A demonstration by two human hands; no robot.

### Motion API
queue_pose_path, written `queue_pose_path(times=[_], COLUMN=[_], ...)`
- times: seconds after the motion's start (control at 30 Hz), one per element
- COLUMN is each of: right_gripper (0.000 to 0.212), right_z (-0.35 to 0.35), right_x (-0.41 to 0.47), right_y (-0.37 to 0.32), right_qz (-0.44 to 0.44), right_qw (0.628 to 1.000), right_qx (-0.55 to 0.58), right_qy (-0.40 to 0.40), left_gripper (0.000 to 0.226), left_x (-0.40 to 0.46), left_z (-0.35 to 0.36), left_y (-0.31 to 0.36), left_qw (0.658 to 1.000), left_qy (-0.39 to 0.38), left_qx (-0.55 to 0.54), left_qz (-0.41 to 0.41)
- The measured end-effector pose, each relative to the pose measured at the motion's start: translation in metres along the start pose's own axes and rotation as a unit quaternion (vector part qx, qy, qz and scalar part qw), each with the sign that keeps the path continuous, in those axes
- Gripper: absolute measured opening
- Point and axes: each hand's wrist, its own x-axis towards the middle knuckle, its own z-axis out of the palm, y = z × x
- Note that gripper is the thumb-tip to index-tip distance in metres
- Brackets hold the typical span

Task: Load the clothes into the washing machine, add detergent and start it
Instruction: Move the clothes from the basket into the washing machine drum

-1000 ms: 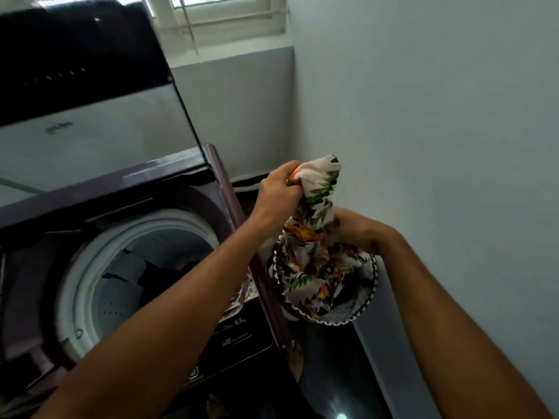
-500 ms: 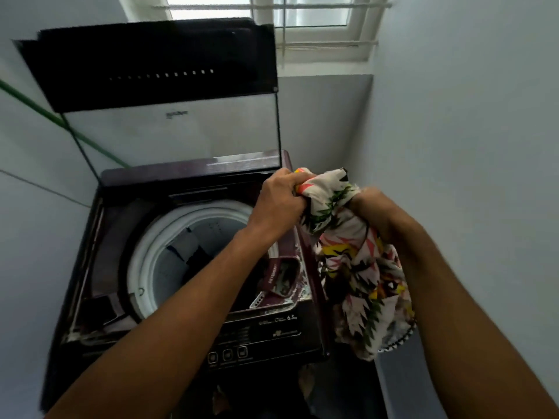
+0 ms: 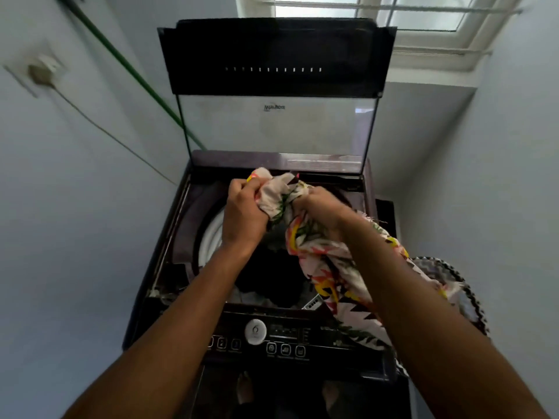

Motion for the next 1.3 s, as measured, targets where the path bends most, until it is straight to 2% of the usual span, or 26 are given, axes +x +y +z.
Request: queue_pose_path(times=[0.1, 0.2, 0.3, 0.4, 0.53, 0.57, 0.63, 0.7, 0.77, 0.87, 0.93, 1.07, 1.1, 1.17, 1.3], right_gripper=[0.026, 0.014, 0.030, 0.006, 0.006, 0.002, 0.019, 0.036, 0.058, 0.086, 0.110, 0.139, 0.140, 0.129, 0.108], right_z=[0.024, 0.030, 0.026, 0.013, -0.009, -0.015, -0.028, -0.043, -0.060, -0.093, -0.116, -0.155, -0.160, -0.166, -0.163], right_x=[0.025, 0.030, 0.025, 0.022, 0.023, 0.023, 0.019, 0.011, 0.002, -0.016, -0.028, -0.054, -0.062, -0.080, -0.098], right_y=[0.038, 0.067, 0.079, 0.080, 0.077, 0.077, 0.075, 0.073, 0.078, 0.092, 0.107, 0.144, 0.150, 0.161, 0.180], right_qz=[0.013, 0.060, 0.078, 0.073, 0.042, 0.036, 0.016, -0.016, -0.034, 0.003, 0.050, 0.153, 0.169, 0.192, 0.183], right_qw=[0.997, 0.985, 0.983, 0.976, 0.964, 0.963, 0.957, 0.953, 0.947, 0.923, 0.922, 0.921, 0.924, 0.935, 0.965], right_qx=[-0.078, -0.151, -0.154, -0.202, -0.260, -0.266, -0.289, -0.300, -0.314, -0.377, -0.381, -0.357, -0.338, -0.285, -0.180], right_qy=[-0.024, -0.051, -0.054, -0.040, -0.019, -0.016, -0.001, 0.031, 0.056, 0.074, 0.056, -0.039, -0.063, -0.089, -0.062], left_gripper=[0.044, 0.062, 0.073, 0.072, 0.039, 0.040, 0.043, 0.040, 0.046, 0.082, 0.103, 0.117, 0.119, 0.118, 0.110], left_x=[-0.009, -0.018, -0.026, -0.029, -0.021, -0.019, -0.016, -0.016, -0.019, -0.031, -0.041, -0.063, -0.068, -0.076, -0.081], left_z=[0.002, 0.013, 0.026, 0.040, 0.060, 0.063, 0.067, 0.073, 0.083, 0.101, 0.113, 0.136, 0.142, 0.152, 0.160], left_y=[-0.027, -0.046, -0.049, -0.046, -0.032, -0.024, -0.006, 0.012, 0.024, 0.047, 0.061, 0.081, 0.082, 0.086, 0.090], left_qw=[0.989, 0.961, 0.939, 0.932, 0.932, 0.924, 0.906, 0.899, 0.895, 0.872, 0.844, 0.805, 0.803, 0.798, 0.795], left_qy=[-0.103, -0.217, -0.295, -0.311, -0.288, -0.294, -0.326, -0.368, -0.409, -0.461, -0.484, -0.510, -0.509, -0.508, -0.496], left_qx=[0.083, 0.122, 0.116, 0.132, 0.201, 0.224, 0.248, 0.227, 0.177, 0.100, 0.133, 0.191, 0.195, 0.207, 0.239], left_qz=[-0.069, -0.122, -0.134, -0.134, -0.093, -0.098, -0.107, -0.067, 0.013, 0.129, 0.188, 0.233, 0.241, 0.250, 0.255])
